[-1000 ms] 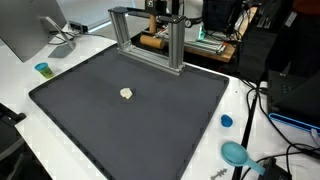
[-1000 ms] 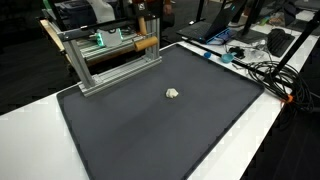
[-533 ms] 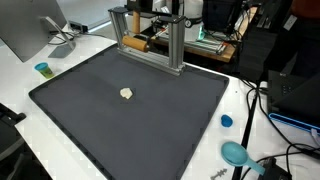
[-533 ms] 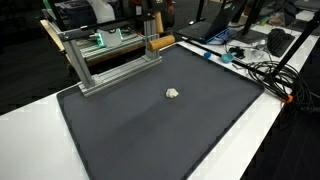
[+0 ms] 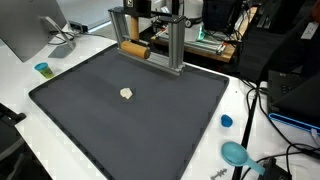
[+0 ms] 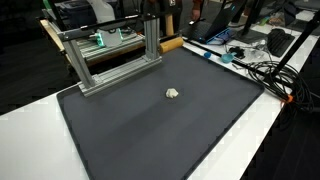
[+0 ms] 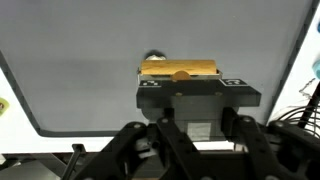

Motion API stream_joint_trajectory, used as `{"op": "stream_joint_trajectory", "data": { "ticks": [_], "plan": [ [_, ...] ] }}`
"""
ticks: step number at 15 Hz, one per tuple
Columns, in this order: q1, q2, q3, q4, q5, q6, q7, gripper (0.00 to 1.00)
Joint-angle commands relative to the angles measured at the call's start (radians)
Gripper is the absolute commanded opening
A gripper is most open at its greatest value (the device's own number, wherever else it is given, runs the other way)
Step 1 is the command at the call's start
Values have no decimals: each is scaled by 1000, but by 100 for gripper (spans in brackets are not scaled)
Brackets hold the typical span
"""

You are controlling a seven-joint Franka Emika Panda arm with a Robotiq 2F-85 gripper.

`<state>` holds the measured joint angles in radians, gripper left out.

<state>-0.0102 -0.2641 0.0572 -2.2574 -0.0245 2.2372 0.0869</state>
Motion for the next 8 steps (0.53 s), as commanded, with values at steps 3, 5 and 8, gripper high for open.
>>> {"op": "stream_joint_trajectory", "data": {
  "ticks": [3, 5, 8],
  "plan": [
    [-1, 133, -6, 80, -16, 101, 34, 21],
    [-4, 208, -17, 131, -15, 123, 26, 21],
    [-11, 316, -40, 220, -13, 74, 9, 21]
  ]
}}
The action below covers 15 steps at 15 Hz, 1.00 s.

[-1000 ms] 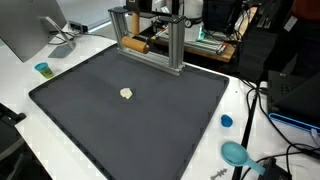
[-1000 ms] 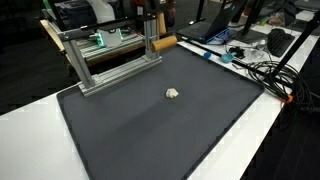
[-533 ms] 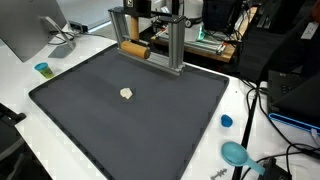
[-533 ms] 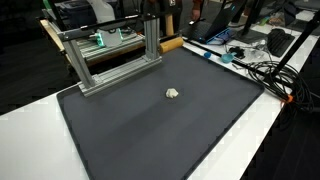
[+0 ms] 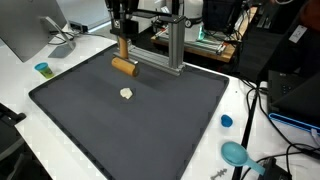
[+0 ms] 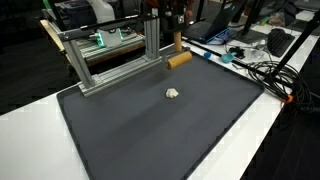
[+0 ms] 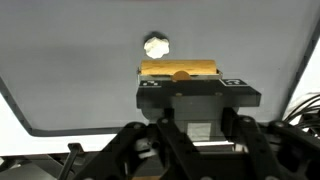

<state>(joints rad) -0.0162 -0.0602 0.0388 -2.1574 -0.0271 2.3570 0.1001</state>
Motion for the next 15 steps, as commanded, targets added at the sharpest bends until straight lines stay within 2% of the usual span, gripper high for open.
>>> {"op": "stream_joint_trajectory", "data": {
  "ticks": [1, 6, 7, 9, 10, 15],
  "plan": [
    [-9, 144, -31, 144, -3, -65, -15, 21],
    [-17, 244, -60, 216, 7, -145, -47, 21],
    [-10, 218, -59, 160, 3, -86, -30, 46],
    [-13, 242, -63, 181, 3, -107, -32, 46],
    [-13, 246, -63, 185, 3, -109, -32, 21],
    [-10, 294, -63, 200, 11, -46, -13, 21]
  ]
}}
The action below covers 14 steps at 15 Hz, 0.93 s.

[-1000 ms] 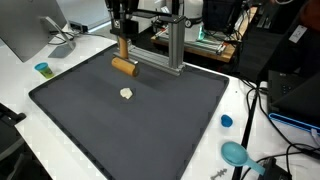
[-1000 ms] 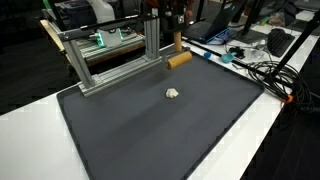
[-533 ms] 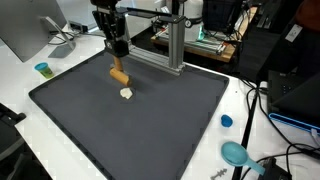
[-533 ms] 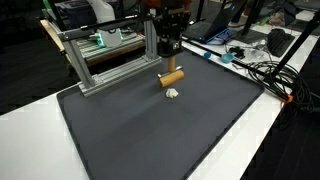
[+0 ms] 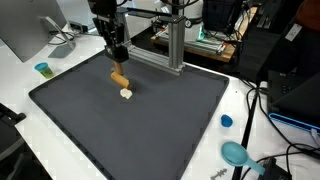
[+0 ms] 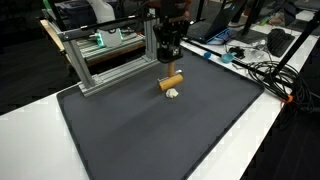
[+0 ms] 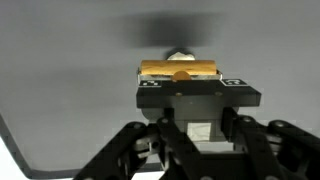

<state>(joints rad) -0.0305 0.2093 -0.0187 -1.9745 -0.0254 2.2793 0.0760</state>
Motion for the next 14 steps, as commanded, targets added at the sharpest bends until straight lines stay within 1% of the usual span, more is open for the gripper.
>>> {"op": "stream_joint_trajectory", "data": {
  "ticks": [1, 7, 14],
  "plan": [
    [5, 33, -7, 20, 5, 33, 15, 21],
    [7, 80, -6, 34, 7, 35, 21, 21],
    [17, 145, -5, 82, 4, 23, 31, 21]
  ]
}}
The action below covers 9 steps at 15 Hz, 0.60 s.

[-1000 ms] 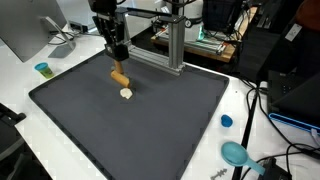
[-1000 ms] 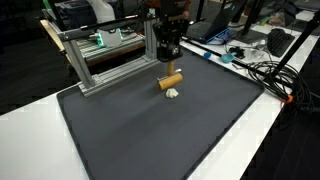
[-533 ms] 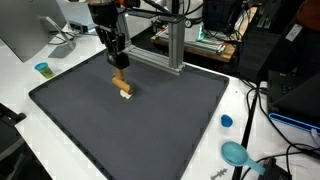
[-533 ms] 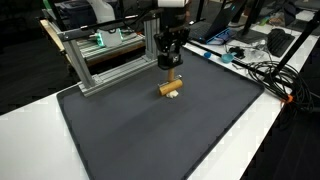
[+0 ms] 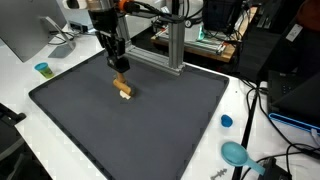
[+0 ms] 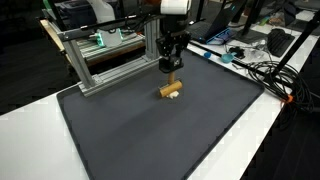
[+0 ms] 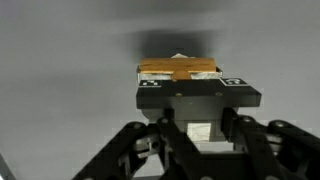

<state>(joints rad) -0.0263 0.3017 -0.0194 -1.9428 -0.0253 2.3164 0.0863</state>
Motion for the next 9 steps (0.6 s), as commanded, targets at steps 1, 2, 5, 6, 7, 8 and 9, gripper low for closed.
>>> {"op": "stream_joint_trajectory", "data": {
  "ticks": [1, 2, 5, 6, 7, 8, 9],
  "plan": [
    [17, 64, -7, 60, -7, -28, 29, 21],
    [19, 71, -8, 66, -10, -31, 33, 21],
    [17, 100, -7, 90, 0, -22, 32, 21],
    [16, 107, -6, 97, 1, -26, 33, 21],
    [15, 113, -6, 103, 5, -25, 33, 21],
    [16, 122, -6, 111, 5, -29, 35, 21],
    [17, 129, -7, 117, 2, -34, 39, 21]
  ]
}}
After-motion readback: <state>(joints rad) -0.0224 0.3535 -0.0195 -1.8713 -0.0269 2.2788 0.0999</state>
